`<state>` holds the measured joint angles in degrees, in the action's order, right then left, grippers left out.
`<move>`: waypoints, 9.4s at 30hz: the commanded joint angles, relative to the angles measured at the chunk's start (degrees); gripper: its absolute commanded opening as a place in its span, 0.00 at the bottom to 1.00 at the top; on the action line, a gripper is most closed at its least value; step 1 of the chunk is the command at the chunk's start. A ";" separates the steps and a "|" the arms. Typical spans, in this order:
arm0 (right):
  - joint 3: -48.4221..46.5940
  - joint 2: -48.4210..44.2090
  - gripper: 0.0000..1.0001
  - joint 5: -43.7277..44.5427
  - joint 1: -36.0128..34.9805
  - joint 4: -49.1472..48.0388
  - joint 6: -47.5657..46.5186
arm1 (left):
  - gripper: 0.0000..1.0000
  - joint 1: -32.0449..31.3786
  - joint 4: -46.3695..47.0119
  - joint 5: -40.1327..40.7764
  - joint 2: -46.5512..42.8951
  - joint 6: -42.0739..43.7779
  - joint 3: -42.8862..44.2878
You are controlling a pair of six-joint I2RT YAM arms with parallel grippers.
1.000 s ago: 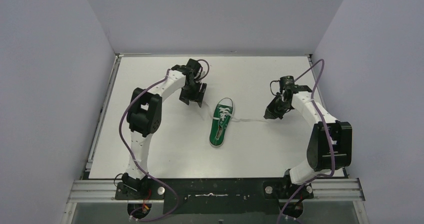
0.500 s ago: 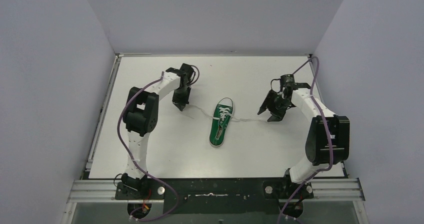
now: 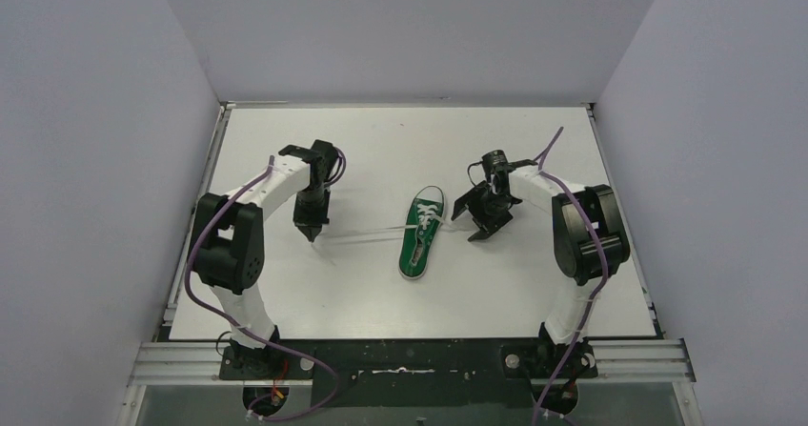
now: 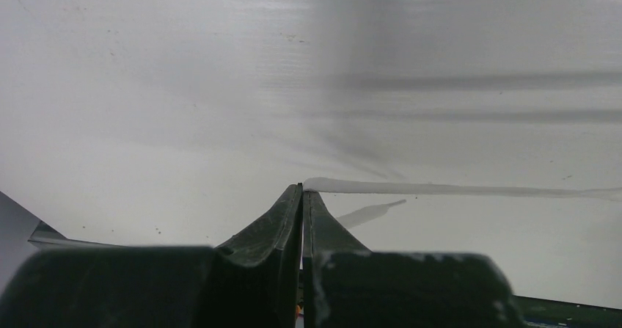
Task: Tie the shoes
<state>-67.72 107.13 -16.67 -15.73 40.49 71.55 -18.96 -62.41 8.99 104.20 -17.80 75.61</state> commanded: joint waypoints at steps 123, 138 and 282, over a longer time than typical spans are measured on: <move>-20.17 -7.24 0.00 -27.63 0.81 -7.43 -16.35 | 0.31 -15.67 92.05 -51.73 5.00 0.47 -12.82; -20.02 -7.72 0.00 -27.28 0.95 -6.97 -16.65 | 0.08 -16.18 90.99 -52.00 6.21 0.23 -10.86; 14.12 -19.24 0.67 -30.88 -3.30 -49.96 -88.37 | 0.00 -8.90 69.45 -57.48 8.20 -35.27 -3.04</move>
<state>-51.35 83.61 -43.40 -18.33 5.48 -6.94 -28.40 3.01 -46.39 112.75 -51.16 70.04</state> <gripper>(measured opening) 0.692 0.006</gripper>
